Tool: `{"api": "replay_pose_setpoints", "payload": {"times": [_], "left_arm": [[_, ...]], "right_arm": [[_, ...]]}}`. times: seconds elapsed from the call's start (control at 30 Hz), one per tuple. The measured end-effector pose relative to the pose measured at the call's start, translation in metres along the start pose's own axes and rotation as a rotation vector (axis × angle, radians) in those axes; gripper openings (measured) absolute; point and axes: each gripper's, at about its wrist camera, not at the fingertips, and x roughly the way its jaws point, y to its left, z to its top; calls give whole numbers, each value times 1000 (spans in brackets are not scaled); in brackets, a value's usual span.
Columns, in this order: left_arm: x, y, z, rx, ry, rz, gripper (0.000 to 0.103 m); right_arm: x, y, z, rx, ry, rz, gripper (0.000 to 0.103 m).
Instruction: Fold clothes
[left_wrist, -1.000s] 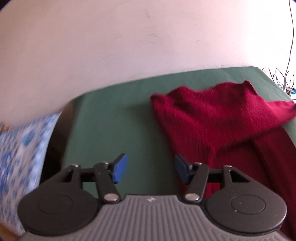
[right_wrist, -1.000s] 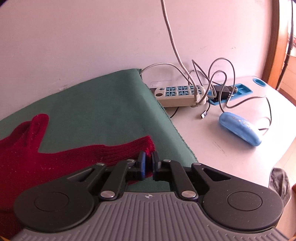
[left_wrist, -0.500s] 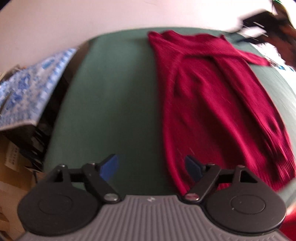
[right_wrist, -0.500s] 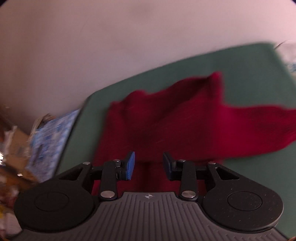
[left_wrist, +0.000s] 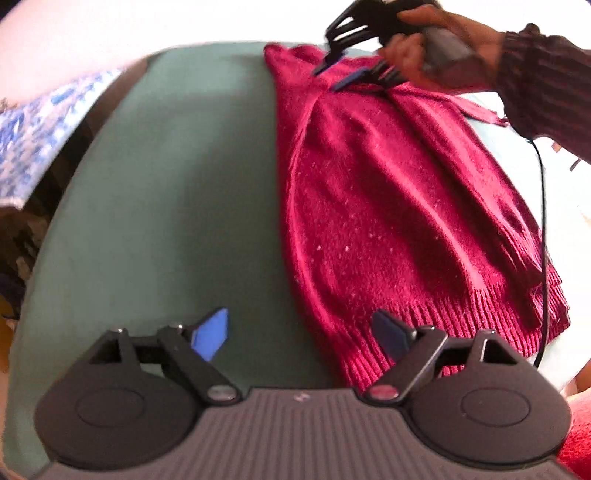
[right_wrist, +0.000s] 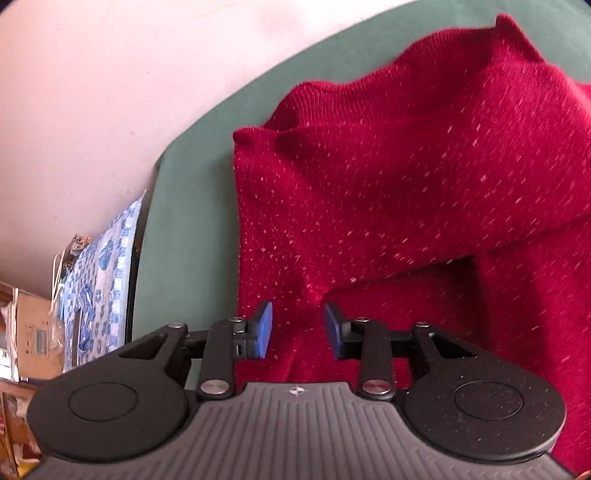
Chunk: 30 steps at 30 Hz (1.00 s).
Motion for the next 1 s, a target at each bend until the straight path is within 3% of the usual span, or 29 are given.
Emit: {"api": "replay_pose_setpoints", "payload": {"times": [0.13,0.3,0.47,0.6,0.67,0.73,0.8,0.87,1.0], "left_arm": [[1,-9,4,53,-15,-12,66],[1,-17,6,7,-21,-67,71],[4,-30,5,-37,-36,-23,72],[5,-37,5,-89,-54,36,64],[5,-40,6,-105,-64,84,39],[6,-41,8,-134,-62,112,28],[5,-37,9,-190,-59,104,22],[3,-38,8,-216,-60,122,6],[-9,-43,7,-229,-77,151,5]], "right_arm": [[4,0,-2,42,-55,-4,32],[8,-1,-3,73,-81,-19,28],[6,-5,-2,108,-118,-67,25],[9,-11,-1,142,-125,-51,26],[12,-9,2,104,-128,-44,26],[11,-7,4,67,-131,-40,15],[9,-7,6,28,-137,-26,13],[6,-7,9,3,-139,-6,12],[-3,-9,19,-27,-139,56,12]]}}
